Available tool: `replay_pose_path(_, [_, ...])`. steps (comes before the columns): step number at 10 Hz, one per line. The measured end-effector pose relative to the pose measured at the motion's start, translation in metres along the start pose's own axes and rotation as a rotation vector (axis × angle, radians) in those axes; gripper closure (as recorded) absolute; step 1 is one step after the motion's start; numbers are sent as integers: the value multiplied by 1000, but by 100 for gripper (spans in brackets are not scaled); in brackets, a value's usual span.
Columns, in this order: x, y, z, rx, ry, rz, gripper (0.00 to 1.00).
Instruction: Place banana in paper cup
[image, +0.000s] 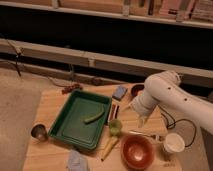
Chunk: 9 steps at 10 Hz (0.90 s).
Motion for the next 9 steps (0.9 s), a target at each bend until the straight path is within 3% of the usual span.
replay_pose_path(9, [-16,-1,22,-40,-24,-32,35])
